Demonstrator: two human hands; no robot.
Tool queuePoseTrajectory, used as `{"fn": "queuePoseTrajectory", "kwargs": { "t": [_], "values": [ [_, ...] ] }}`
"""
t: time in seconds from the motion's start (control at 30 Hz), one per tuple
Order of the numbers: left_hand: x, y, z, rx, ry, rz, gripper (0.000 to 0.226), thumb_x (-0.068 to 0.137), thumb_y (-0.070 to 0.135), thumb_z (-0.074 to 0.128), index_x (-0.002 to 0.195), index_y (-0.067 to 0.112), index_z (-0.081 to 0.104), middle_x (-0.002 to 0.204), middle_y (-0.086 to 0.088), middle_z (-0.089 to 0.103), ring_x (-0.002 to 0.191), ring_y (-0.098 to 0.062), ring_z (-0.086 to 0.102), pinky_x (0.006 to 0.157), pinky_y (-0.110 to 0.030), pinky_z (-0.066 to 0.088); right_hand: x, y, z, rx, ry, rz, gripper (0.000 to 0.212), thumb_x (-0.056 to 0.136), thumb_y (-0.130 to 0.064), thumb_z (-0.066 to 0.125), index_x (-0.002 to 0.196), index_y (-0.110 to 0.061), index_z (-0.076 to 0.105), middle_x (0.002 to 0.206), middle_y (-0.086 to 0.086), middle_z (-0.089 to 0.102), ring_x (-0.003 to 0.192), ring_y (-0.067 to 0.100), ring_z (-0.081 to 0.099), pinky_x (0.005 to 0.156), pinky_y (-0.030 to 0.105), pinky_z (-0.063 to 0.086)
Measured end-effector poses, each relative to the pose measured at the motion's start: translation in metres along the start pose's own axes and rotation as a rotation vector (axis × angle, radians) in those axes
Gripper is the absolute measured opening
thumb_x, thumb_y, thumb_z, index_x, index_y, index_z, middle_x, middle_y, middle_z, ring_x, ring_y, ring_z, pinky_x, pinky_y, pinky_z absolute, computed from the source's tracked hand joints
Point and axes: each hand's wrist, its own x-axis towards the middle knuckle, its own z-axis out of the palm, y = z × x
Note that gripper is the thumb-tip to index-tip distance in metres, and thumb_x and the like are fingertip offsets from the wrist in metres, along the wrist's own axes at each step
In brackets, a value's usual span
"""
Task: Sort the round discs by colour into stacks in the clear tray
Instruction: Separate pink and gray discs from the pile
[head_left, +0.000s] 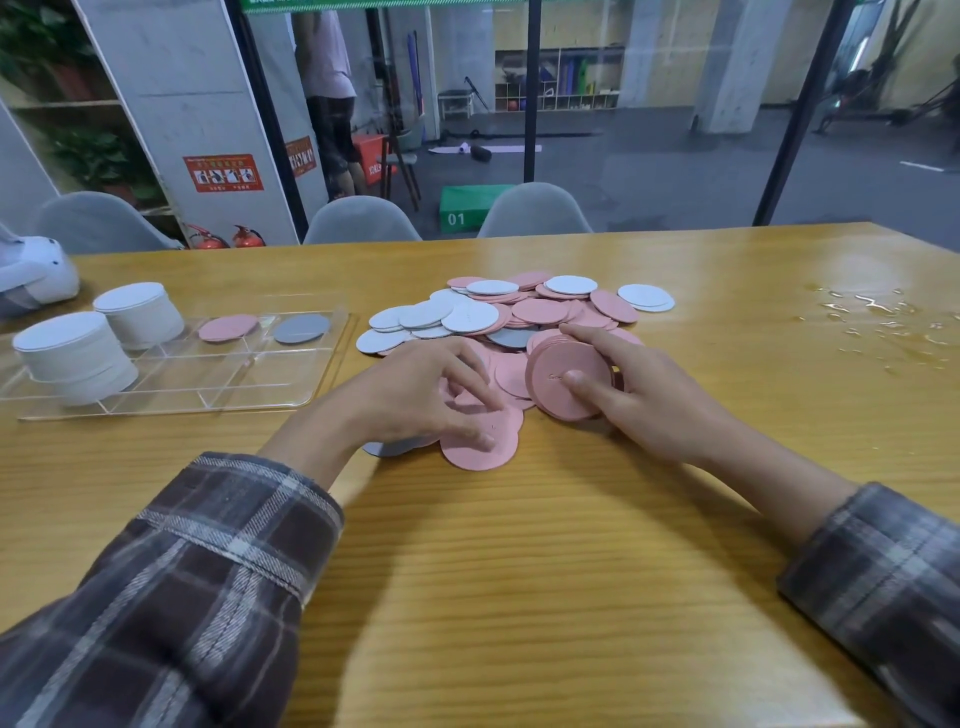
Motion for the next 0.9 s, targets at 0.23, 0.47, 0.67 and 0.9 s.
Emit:
{"fn": "queuePoseTrajectory", "kwargs": {
  "t": [0.23,0.47,0.67,0.9],
  "values": [
    [0.005,0.003,0.011,-0.208,0.119,0.047,0.016,0.073,0.024,0.094,0.083,0.028,0.081,0.085,0.011,0.072,0.076,-0.012,0.062,0.071,-0.027,0.049,0.000,-0.001,0.002,0.037,-0.041,-0.039,0.049,0.105,-0.034,0.052,0.153,-0.031,0.042,0.138,-0.020,0.055,0.121,-0.002,0.050,0.102,0.021,0.040],
    [0.006,0.007,0.017,-0.454,0.235,-0.013,0.010,0.088,0.017,0.083,0.084,0.012,0.075,0.077,-0.005,0.075,0.071,-0.019,0.071,0.075,-0.039,0.060,0.003,0.003,0.007,0.179,-0.058,0.014,0.041,0.109,-0.028,0.044,0.149,-0.034,0.044,0.074,-0.018,0.063,0.054,0.005,0.054,0.059,0.020,0.046],
    [0.009,0.015,0.031,-0.577,0.312,-0.129,0.015,0.089,0.015,0.081,0.082,0.004,0.073,0.071,-0.012,0.075,0.069,-0.026,0.077,0.068,-0.038,0.064,0.002,0.003,0.007,0.251,-0.052,0.052,0.040,0.110,-0.036,0.037,0.149,-0.033,0.046,0.082,-0.010,0.061,0.058,0.006,0.056,0.063,0.024,0.048],
    [0.009,0.025,0.039,-0.532,0.298,-0.135,0.019,0.089,0.019,0.081,0.076,0.008,0.073,0.071,-0.008,0.077,0.065,-0.024,0.075,0.068,-0.041,0.064,0.002,0.000,0.006,0.092,-0.073,-0.020,0.055,0.103,-0.040,0.053,0.154,-0.027,0.039,0.098,-0.035,0.058,0.074,-0.017,0.056,0.070,0.007,0.038]
  ]
}}
